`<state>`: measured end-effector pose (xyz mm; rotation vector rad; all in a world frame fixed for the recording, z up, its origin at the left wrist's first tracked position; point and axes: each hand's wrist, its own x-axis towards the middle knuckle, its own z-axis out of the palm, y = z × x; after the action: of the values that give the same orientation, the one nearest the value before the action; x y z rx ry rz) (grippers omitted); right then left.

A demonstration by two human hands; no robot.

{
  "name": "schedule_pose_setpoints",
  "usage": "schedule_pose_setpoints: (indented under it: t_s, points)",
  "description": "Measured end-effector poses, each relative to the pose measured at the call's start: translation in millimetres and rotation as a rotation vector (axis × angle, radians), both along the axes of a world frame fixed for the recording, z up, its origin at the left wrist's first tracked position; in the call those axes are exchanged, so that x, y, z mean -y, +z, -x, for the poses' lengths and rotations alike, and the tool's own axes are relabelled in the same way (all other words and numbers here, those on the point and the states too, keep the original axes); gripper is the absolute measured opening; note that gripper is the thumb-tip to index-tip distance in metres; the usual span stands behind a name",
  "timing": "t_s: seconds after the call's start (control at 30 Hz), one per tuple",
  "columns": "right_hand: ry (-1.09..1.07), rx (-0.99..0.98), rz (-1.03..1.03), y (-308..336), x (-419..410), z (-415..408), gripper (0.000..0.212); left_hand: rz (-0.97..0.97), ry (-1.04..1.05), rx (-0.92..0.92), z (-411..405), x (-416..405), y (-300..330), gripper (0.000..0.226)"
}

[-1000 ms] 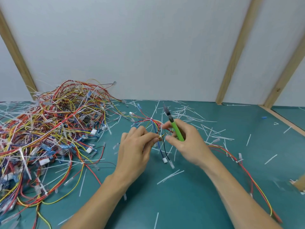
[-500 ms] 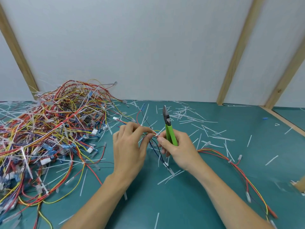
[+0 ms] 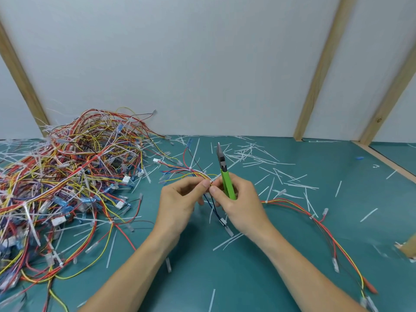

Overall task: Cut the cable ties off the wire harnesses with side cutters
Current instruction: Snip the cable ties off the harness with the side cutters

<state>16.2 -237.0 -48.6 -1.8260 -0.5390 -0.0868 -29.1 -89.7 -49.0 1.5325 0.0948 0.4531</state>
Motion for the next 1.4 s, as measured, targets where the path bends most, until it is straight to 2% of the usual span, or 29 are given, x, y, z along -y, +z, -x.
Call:
schedule_pose_setpoints:
  t_s: [0.1,0.2,0.37,0.63,0.83,1.17,1.4]
  points:
    - [-0.001,0.026,0.014,5,3,2,0.01,0.003,-0.013,-0.034,-1,-1,-1,0.012]
    - [-0.046,0.108,-0.004,13,11,-1,0.032,0.083,0.058,-0.013,-2,-4,0,0.013]
    - [-0.136,0.329,0.26,21,33,-14,0.048,0.107,0.14,-0.018,-2,-7,0,0.008]
    - [-0.139,0.377,0.327,21,45,-26,0.044,0.198,0.134,-0.02,-1,-8,3,0.01]
    - [-0.165,0.38,0.388,18,44,-26,0.046,0.183,0.141,-0.014,-1,-8,2,0.01]
    - [-0.168,0.381,0.39,15,43,-27,0.044,0.086,0.141,0.016,-2,-7,-1,0.011]
    - [-0.159,0.38,0.385,15,44,-27,0.043,0.097,0.164,0.015,-2,-9,-1,0.01]
